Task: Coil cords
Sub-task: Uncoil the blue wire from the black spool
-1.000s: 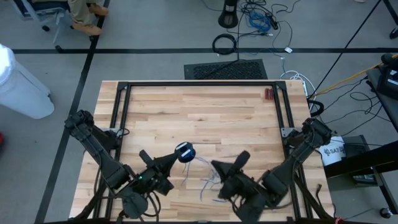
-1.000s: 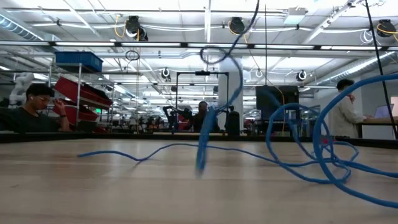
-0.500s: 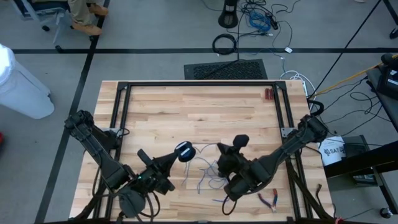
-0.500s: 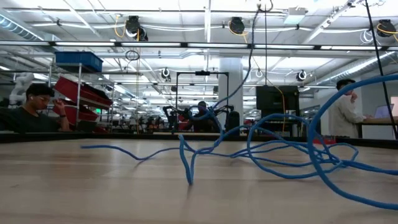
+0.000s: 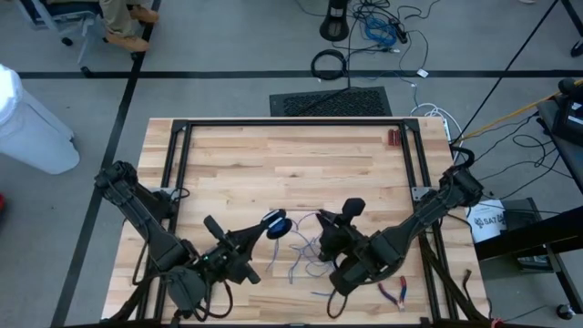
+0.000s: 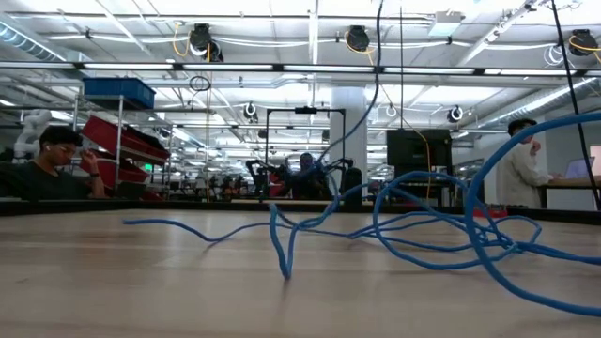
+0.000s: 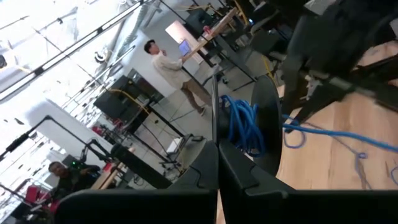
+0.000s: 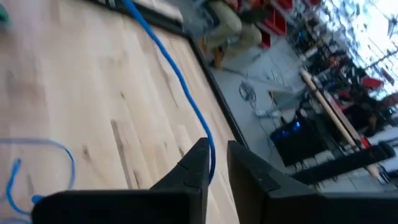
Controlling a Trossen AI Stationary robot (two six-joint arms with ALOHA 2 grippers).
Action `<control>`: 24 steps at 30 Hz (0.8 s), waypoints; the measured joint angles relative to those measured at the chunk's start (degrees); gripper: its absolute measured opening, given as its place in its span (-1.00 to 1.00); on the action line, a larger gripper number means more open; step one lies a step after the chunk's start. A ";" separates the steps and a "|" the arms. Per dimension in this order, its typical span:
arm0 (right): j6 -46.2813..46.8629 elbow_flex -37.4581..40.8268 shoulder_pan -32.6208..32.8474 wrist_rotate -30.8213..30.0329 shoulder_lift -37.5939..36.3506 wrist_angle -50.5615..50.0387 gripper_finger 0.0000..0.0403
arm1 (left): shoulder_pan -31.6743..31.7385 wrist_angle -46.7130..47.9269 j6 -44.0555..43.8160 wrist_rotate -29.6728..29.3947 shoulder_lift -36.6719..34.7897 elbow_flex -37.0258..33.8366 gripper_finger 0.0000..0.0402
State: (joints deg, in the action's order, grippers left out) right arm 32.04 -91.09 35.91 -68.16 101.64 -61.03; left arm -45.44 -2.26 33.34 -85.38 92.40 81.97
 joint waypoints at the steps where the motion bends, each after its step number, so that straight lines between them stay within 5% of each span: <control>1: -1.64 0.00 0.42 -0.55 -0.31 2.14 -0.73 | 0.24 -0.01 -0.14 0.00 0.00 0.00 -1.00; 4: -8.71 -0.02 1.47 2.05 -1.39 8.09 -0.67 | 0.91 0.02 -2.52 -0.20 0.00 0.00 -1.00; 10: -13.13 -0.02 1.73 18.65 -2.83 11.95 -0.62 | 1.48 -0.33 -3.16 -0.40 0.00 0.00 -1.00; 15: -13.02 0.00 1.66 15.42 -2.92 15.82 -0.60 | 1.67 -0.29 -4.97 -0.42 0.00 0.00 -1.00; 24: -28.83 0.00 1.25 12.35 -1.85 42.66 -0.60 | 3.07 -0.18 -10.24 0.31 0.00 0.00 -0.97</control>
State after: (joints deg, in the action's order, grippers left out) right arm 3.21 -91.09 37.17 -55.81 99.78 -18.37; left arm -42.37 -2.44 23.10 -85.07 92.40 81.97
